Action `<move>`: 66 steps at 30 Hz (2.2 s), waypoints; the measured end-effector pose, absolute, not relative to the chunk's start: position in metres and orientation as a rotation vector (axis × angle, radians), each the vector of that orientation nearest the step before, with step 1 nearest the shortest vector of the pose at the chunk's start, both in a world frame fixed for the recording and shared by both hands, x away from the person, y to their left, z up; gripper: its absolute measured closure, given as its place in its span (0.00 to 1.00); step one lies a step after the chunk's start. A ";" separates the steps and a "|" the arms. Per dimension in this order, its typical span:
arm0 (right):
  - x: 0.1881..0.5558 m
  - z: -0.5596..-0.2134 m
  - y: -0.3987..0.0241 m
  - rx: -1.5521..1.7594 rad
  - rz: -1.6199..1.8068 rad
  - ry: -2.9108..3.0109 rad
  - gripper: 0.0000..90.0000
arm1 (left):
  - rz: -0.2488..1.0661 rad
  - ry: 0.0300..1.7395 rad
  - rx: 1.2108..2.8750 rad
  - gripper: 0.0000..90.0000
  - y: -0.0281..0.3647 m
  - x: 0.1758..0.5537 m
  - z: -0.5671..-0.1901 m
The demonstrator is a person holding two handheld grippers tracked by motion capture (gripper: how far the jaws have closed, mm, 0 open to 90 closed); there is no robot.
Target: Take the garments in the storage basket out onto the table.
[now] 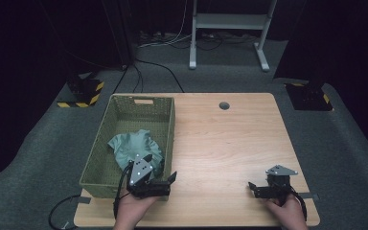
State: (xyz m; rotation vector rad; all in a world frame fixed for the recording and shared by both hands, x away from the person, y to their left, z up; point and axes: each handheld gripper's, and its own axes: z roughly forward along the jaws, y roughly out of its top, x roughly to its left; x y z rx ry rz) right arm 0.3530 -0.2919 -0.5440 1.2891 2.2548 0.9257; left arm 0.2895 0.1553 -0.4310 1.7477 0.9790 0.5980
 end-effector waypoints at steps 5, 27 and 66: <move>0.353 -0.544 -0.292 1.289 0.926 2.255 0.00 | 0.612 1.006 1.731 0.01 0.165 0.290 -0.430; 0.353 -0.544 -0.292 1.291 0.930 2.255 0.00 | 0.661 1.118 1.652 0.01 0.202 0.289 -0.427; 0.353 -0.544 -0.292 1.291 0.928 2.256 0.00 | 0.695 1.258 1.564 0.02 0.245 0.288 -0.430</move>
